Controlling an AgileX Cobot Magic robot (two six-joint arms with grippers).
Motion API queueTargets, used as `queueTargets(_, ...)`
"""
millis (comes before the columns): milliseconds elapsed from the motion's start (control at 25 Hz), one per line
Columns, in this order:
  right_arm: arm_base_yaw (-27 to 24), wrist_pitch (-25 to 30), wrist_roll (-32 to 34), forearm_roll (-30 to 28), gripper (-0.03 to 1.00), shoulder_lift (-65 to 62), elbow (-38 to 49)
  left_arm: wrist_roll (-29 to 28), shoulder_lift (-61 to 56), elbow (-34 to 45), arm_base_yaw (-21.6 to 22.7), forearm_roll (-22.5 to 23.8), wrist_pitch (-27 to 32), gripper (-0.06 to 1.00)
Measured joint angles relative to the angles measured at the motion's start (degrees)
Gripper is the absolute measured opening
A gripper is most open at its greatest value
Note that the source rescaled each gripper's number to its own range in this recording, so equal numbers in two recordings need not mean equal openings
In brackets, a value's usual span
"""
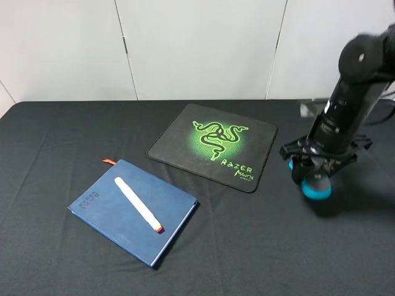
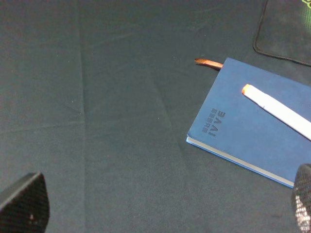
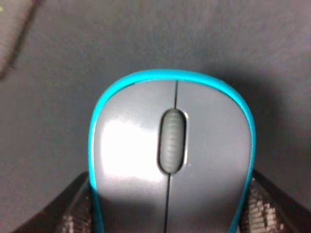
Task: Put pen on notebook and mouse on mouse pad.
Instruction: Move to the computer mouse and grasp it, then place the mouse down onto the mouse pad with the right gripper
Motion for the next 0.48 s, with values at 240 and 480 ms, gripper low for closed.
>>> queueTargets(240,0.0,5.04,-0.06,0.92,0.03,0.81,-8.38,0.0,0.0,0.0,0.0,0.0,0.0,1.0)
queueTargets(480,0.68,8.6,-1.11,4.06,0.03,5.42,-17.54,0.0,0.0,0.0,0.0,0.0,0.0,1.0)
